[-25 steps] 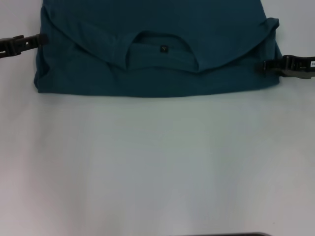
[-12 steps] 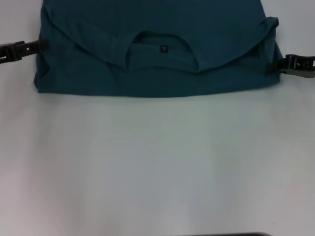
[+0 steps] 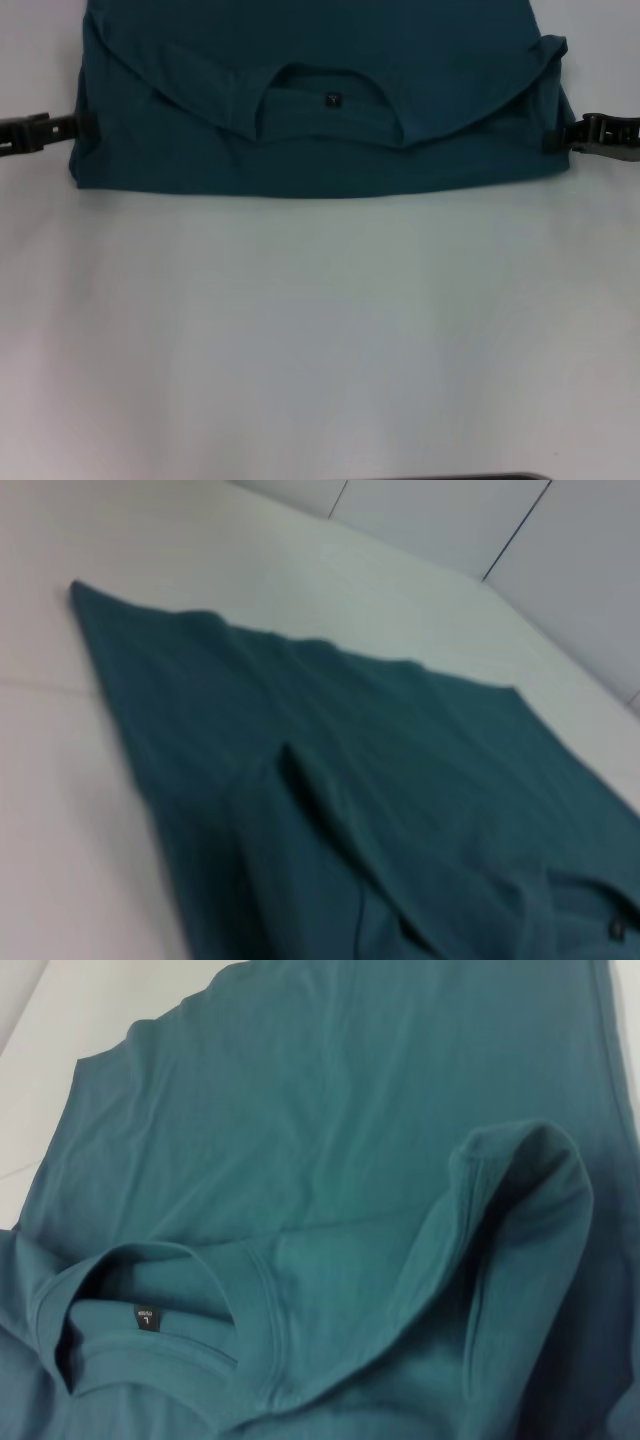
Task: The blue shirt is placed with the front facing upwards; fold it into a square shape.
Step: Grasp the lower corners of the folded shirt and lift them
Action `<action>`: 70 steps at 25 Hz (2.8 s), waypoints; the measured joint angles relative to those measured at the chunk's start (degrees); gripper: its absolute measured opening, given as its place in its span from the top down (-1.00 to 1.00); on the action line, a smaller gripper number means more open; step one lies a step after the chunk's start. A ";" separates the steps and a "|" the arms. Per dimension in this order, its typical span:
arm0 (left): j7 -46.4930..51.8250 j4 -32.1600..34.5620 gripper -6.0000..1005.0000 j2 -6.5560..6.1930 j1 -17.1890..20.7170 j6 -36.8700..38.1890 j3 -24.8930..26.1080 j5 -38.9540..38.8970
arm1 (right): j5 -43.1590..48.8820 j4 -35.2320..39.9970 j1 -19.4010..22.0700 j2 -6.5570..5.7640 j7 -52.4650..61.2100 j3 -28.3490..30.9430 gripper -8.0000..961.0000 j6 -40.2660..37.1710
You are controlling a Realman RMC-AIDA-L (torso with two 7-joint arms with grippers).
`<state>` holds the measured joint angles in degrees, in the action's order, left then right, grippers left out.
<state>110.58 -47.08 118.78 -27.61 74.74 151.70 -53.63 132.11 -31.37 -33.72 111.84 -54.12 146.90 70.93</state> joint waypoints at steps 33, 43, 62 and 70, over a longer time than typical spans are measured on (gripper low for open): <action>-0.39 3.30 -0.72 0.80 -0.72 -5.65 -7.87 3.62 | -0.20 0.00 -0.15 -0.05 -0.02 0.23 0.91 -0.03; 0.09 3.53 -0.54 0.34 -0.72 -6.40 -8.31 3.67 | -0.55 -0.03 -0.29 0.00 -0.02 0.32 0.91 -0.10; 0.33 3.56 0.50 0.18 -1.23 -7.06 -8.87 4.21 | -0.99 0.02 0.38 -0.03 -0.90 0.32 0.91 -0.60; 0.27 2.94 0.91 -1.30 -0.59 -2.90 -8.71 4.25 | -2.35 0.03 2.53 0.02 -3.54 0.45 0.91 1.90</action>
<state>110.85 -44.14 117.48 -28.20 71.84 142.99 -49.38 129.77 -31.35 -31.20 111.85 -57.66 147.34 72.83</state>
